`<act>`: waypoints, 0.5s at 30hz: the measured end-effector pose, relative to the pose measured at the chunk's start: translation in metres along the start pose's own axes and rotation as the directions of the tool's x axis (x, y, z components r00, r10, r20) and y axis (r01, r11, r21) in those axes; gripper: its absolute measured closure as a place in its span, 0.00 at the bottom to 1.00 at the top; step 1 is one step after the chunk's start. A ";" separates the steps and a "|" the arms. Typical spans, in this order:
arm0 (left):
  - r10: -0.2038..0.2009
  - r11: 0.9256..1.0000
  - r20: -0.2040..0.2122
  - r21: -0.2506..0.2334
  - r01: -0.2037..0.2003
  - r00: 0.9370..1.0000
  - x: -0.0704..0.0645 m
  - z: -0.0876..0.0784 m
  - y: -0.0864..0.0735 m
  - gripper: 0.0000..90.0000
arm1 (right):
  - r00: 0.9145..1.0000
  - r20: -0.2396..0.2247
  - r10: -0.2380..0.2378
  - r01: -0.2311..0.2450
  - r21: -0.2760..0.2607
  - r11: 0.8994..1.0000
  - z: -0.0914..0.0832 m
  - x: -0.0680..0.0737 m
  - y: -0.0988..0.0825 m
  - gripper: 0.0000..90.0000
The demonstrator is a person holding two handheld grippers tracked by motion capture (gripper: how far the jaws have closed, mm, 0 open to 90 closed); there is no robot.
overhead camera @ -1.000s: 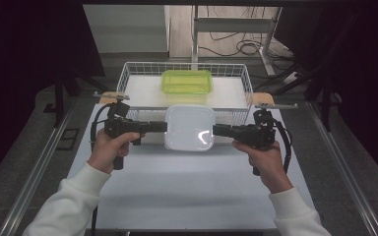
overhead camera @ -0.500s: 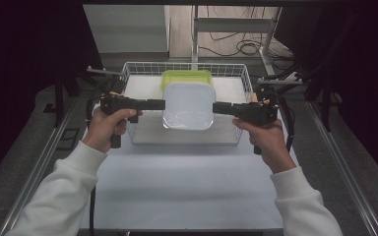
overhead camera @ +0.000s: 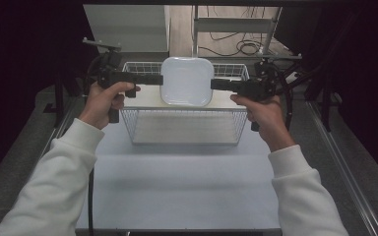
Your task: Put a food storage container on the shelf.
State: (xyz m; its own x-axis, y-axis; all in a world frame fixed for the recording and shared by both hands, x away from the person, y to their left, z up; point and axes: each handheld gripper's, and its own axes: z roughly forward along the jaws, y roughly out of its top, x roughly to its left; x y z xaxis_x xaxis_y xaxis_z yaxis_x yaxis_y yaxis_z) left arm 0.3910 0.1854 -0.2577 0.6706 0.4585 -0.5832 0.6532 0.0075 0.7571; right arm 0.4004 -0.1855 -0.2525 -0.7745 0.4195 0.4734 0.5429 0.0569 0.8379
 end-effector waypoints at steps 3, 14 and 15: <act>-0.004 1.000 -0.004 -0.002 0.004 1.000 0.005 0.002 0.009 0.90 | 1.000 -0.003 0.004 -0.004 -0.001 1.000 0.003 -0.004 0.008 0.88; -0.070 0.998 -0.016 -0.003 0.070 0.997 0.038 0.012 0.030 0.90 | 0.997 -0.009 0.072 -0.072 0.014 0.997 0.023 -0.035 0.026 0.88; -0.081 0.997 -0.016 -0.004 0.081 0.997 0.042 0.013 0.031 0.89 | 0.997 -0.010 0.078 -0.078 0.012 0.997 0.024 -0.037 0.026 0.88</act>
State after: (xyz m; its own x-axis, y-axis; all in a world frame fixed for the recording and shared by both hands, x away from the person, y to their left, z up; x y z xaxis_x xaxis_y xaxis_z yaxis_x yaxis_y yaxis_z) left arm 0.4441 0.1930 -0.2624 0.6099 0.4704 -0.6378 0.7040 0.0480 0.7086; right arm 0.4515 -0.1775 -0.2545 -0.7329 0.4138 0.5401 0.6054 0.0344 0.7952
